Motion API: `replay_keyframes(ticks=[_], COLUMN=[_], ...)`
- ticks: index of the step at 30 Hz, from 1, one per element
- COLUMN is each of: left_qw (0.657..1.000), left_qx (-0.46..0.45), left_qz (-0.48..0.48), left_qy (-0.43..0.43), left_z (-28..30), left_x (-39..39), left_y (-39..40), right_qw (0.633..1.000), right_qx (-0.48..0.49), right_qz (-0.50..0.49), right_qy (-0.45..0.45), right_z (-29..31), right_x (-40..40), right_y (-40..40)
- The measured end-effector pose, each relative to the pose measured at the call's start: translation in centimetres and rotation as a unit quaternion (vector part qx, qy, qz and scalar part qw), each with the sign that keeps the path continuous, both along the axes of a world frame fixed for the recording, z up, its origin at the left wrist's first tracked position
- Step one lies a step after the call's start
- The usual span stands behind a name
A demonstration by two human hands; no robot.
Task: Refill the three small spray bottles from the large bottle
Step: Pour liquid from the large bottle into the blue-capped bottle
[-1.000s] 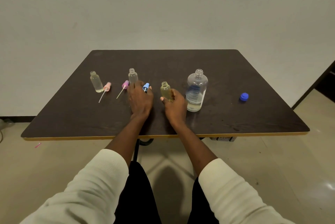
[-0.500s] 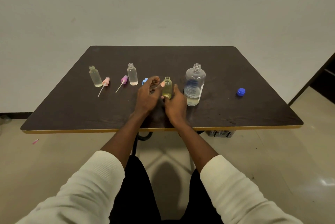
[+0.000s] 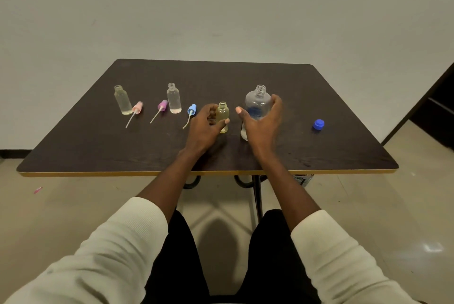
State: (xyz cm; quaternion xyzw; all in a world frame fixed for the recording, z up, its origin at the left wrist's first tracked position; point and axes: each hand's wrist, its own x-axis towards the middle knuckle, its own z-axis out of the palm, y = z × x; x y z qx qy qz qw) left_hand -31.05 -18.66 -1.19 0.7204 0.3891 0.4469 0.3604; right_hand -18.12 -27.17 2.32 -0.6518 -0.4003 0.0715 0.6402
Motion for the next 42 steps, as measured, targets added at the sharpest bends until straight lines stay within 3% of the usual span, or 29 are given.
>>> replay_keyframes(ticks=[7,17,25,42], left_qw=[1.0,1.0,1.0,1.0], left_qx=[-0.015,0.006,0.009,0.008], left_qz=[0.013,0.012,0.003,0.006], left_qy=[-0.019,0.005,0.0,0.003], left_z=[-0.3,-0.6,-0.5,-0.5], left_x=[1.5,1.4,1.3,1.2], left_y=[0.5,0.5,0.4,0.6], right_qw=[0.999,0.974,0.938,0.899], right_qx=[-0.012,-0.075,-0.134,-0.129], right_qz=[0.038,0.058,0.099,0.088], right_qy=[0.005,-0.203,-0.304,-0.408], right_z=[0.8,1.7,1.7,1.7], right_x=[2.1,4.7,4.6,3.9], right_y=[1.5,3.2,3.6,4.8])
